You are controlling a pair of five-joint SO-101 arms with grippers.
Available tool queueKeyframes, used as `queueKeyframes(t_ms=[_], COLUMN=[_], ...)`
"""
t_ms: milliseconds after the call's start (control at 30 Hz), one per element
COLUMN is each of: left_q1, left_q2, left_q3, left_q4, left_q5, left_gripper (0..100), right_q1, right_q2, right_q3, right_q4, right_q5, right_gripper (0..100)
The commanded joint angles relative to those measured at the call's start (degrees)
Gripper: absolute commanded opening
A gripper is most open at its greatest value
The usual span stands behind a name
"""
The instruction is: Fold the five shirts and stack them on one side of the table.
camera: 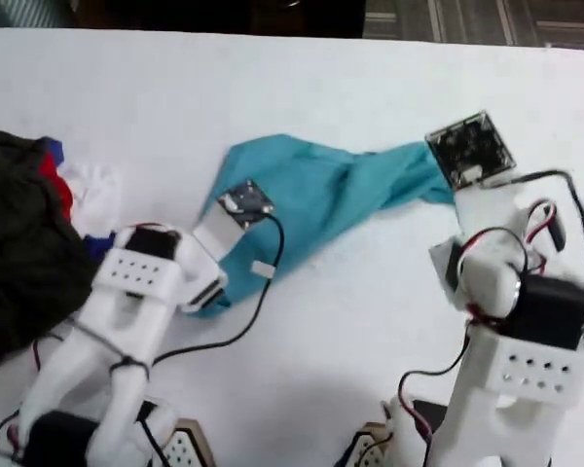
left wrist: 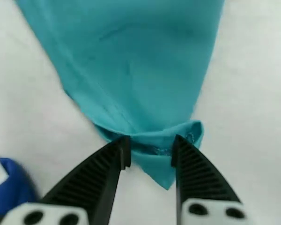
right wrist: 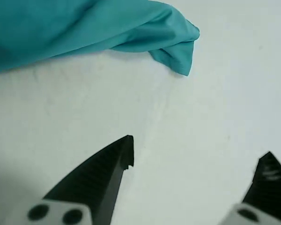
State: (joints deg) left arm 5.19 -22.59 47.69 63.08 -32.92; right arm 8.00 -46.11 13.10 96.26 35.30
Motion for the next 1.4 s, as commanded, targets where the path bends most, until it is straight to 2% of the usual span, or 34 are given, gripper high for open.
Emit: queueKeyframes(t_ms=[0,167,267,433,633,767,933,1067,1200,1300,1367], left_q1=[0.53,0.26,0.26,-1.49,-16.18,-22.42,-22.59,-23.65,-22.51,-19.69,-19.52], left_q2=[4.66,6.95,6.86,6.86,6.86,7.21,6.86,6.86,6.95,7.38,7.38], left_q3=[-0.84,-0.84,-1.19,-4.00,-12.26,-14.64,-15.60,-21.49,-30.02,-29.23,-25.89], left_q4=[-0.53,-0.62,-0.62,1.05,1.58,3.25,8.18,12.66,23.38,28.22,26.81], left_q5=[-0.35,-0.53,-0.35,0.18,8.26,9.41,9.32,9.32,5.89,0.70,-1.49], left_gripper=[17,16,2,3,3,3,22,21,21,21,21], right_q1=[0.40,0.40,0.40,0.40,0.40,0.31,0.13,0.13,0.13,0.13,0.13], right_q2=[-3.56,-4.00,-3.82,-4.18,-4.18,-4.18,-3.74,-4.18,-4.18,-4.18,-4.18], right_q3=[2.64,4.40,5.54,8.09,8.62,8.62,9.23,13.54,19.52,21.98,22.51], right_q4=[-2.24,-2.24,-2.24,-2.24,-2.24,-2.68,-4.97,-7.16,-9.80,-11.38,-11.91], right_q5=[0.09,0.09,0.00,0.00,0.00,0.00,-0.35,-0.44,-0.44,-0.44,-0.53], right_gripper=[39.4,39.4,39.4,39.4,39.4,39.4,39.4,39.4,39.4,39.4,39.4])
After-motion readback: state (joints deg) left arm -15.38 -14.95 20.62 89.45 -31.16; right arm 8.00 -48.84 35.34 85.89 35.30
